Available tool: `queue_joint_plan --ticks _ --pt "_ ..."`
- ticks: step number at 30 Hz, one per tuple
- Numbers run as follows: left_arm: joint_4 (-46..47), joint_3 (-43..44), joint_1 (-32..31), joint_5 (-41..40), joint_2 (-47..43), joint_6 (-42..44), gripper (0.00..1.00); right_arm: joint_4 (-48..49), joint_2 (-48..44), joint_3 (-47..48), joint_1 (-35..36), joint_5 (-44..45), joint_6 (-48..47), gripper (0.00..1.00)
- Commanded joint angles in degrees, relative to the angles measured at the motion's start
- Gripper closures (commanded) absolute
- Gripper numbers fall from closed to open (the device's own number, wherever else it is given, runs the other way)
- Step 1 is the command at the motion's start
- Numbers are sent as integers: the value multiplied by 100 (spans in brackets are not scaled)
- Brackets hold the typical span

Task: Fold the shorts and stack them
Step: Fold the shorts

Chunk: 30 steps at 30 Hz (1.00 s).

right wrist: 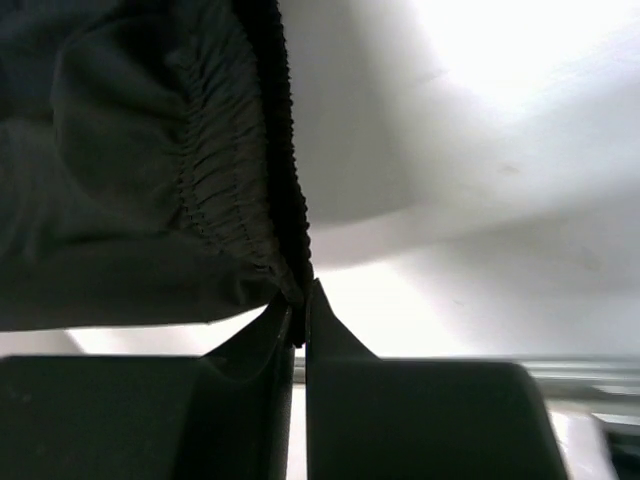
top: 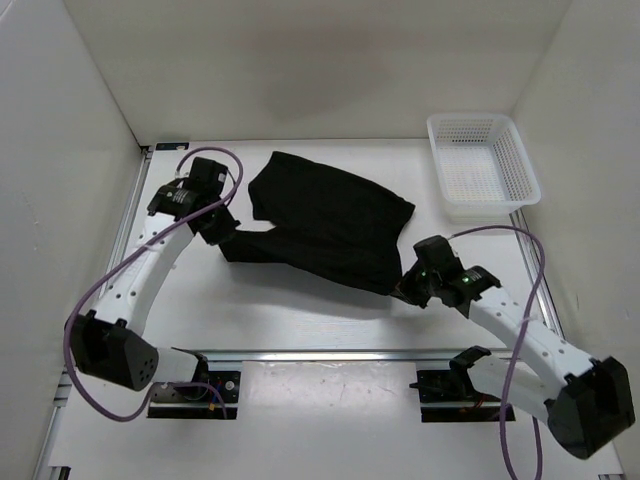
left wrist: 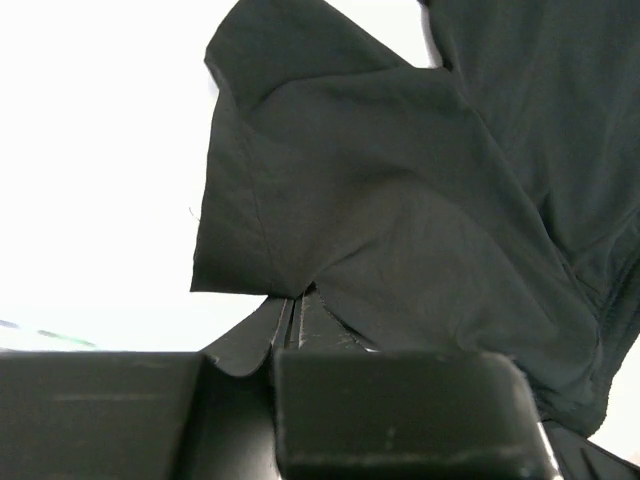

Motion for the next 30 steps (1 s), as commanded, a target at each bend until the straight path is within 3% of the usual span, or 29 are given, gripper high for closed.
queue_joint_plan --ticks 1,5,8,13,21,26,30 --pt "-114 -283 32 68 -506 -97 90 -1268 -541 -30 33 657 -445 100" --pt "-237 -355 32 68 -902 -150 90 -1964 -1016 57 33 710 -516 100" --pt "-89 125 32 182 -833 -150 90 -2421 -1087 373 33 982 -516 100" --pt "-281 1568 -74 -63 291 218 90 -2527 -869 1215 33 1421 -656 100" --pt "-281 3939 -126 -73 2136 553 90 -2203 774 2579 -90 2397 -1262 100" --pt "-281 5741 -126 261 3944 851 90 -1887 1863 3422 -677 2512 -1632 100" --pt "130 7140 -126 568 5151 1089 90 -1466 2523 3810 -1258 2117 -2008 100"
